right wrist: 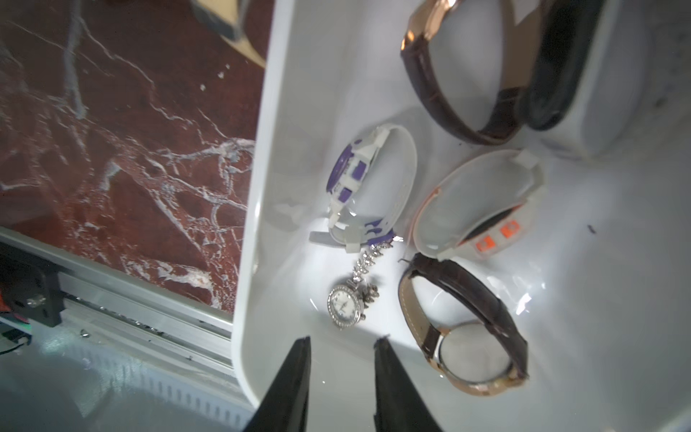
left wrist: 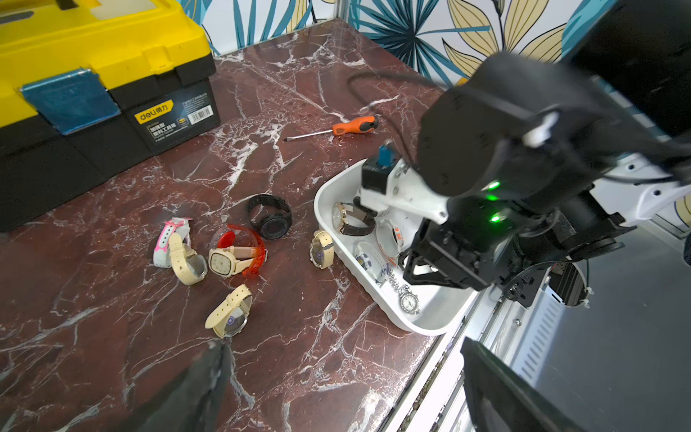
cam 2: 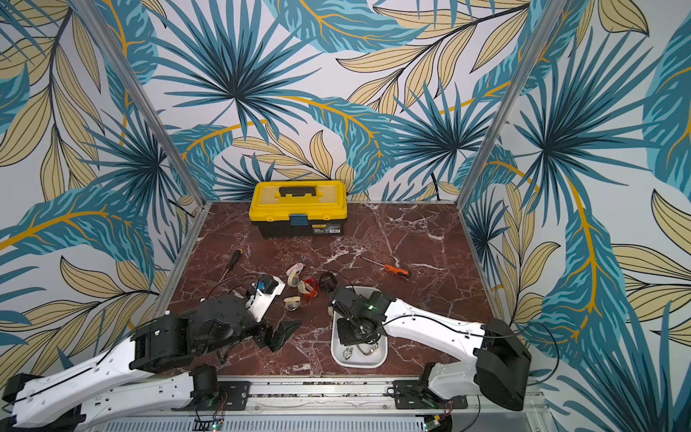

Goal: Put the watch into the storage box
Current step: Place the watch in the storage box, then pick up the watch at the center of the board.

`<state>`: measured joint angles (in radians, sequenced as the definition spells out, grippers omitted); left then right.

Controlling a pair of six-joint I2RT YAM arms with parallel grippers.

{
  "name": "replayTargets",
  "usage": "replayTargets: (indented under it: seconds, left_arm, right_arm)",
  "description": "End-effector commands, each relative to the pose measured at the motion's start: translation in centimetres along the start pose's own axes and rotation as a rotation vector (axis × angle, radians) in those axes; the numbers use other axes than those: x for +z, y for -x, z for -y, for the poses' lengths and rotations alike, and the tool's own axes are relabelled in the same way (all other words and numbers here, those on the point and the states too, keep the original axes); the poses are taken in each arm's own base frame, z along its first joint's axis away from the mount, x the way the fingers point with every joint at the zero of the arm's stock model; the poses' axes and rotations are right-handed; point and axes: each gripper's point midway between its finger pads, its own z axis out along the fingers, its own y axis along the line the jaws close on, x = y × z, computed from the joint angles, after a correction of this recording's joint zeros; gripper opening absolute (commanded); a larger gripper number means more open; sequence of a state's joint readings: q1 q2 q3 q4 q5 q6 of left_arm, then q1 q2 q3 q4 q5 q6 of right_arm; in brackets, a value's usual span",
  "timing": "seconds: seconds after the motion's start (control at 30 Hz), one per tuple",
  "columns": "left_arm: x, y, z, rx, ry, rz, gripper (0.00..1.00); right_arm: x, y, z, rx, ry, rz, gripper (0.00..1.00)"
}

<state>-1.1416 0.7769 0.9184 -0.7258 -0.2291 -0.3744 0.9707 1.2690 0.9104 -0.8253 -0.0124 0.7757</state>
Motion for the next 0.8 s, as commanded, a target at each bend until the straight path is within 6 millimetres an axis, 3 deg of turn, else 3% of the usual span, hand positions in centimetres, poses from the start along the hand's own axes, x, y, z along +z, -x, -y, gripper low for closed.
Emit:
replayTargets:
  seconds: [0.0, 0.13, 0.2, 0.37, 0.47, 0.63, 0.77]
  left_arm:
    - [1.5, -1.9, -2.1, -0.082, 0.111, -0.061, 1.0]
    - [3.7, -4.2, -3.6, -0.174, 0.175, -0.175, 1.0]
    - [4.5, -5.1, -4.5, -0.196, 0.213, -0.21, 1.0]
    - [5.8, -7.3, -7.3, -0.199, 0.355, -0.301, 0.92]
    - [6.4, -8.7, -8.4, -0.187, 0.422, -0.351, 0.86]
    - [7.9, -10.0, -9.0, -0.161, 0.455, -0.383, 0.8]
    - [8.9, -11.1, -10.4, -0.162, 0.51, -0.417, 0.77]
  right_arm:
    - [-3.9, 0.3, 1.3, -0.02, -0.01, 0.092, 0.44]
    - [-8.6, 0.3, 1.5, -0.042, 0.115, 0.242, 0.75]
    - [-10.7, 0.1, 1.9, -0.047, 0.176, 0.316, 0.85]
    - [-14.6, -1.1, 2.4, -0.07, 0.328, 0.438, 0.94]
    - [-15.1, -1.9, 2.5, -0.072, 0.374, 0.445, 0.96]
    - [-14.0, -2.9, 1.3, -0.096, 0.445, 0.388, 1.0]
    - [-14.0, -2.7, 1.4, -0.117, 0.439, 0.414, 1.0]
